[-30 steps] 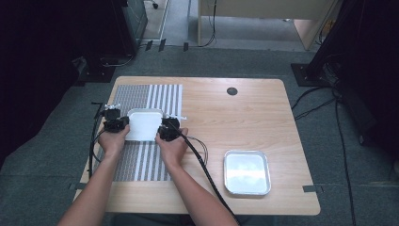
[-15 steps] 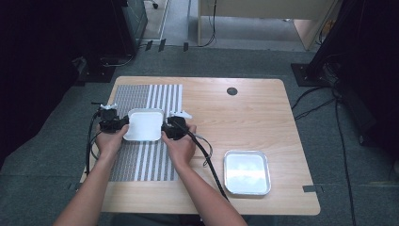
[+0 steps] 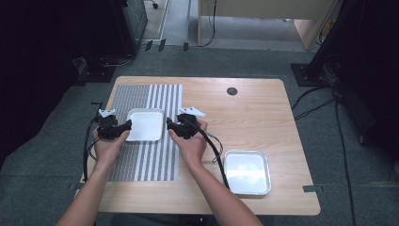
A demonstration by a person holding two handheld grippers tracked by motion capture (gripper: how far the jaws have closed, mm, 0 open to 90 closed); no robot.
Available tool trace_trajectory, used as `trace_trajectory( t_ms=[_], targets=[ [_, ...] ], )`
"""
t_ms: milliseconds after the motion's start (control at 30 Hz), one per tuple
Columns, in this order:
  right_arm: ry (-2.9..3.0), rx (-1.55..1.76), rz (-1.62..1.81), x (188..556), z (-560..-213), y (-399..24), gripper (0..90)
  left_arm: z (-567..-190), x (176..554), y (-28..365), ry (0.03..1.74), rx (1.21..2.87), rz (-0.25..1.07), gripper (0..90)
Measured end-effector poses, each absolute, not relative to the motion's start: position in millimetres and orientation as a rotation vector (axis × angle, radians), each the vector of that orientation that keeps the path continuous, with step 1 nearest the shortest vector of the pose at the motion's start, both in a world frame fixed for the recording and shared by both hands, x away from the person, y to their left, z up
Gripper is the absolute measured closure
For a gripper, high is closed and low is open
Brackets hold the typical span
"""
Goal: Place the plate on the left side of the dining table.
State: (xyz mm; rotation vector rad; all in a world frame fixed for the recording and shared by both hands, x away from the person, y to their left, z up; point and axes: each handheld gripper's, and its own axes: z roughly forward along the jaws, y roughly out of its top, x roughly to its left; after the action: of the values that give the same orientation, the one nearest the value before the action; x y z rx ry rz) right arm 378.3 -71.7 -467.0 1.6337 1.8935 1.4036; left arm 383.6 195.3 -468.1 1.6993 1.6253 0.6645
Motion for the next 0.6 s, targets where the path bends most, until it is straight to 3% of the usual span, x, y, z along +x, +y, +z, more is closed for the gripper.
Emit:
trace_trajectory(
  t_ms=[600],
  targets=[
    [1.94, 1.584, 1.297, 354, -449, -123, 26.1, -447, 335, 177, 1.462, 1.704, 0.592, 25.5]
  ],
)
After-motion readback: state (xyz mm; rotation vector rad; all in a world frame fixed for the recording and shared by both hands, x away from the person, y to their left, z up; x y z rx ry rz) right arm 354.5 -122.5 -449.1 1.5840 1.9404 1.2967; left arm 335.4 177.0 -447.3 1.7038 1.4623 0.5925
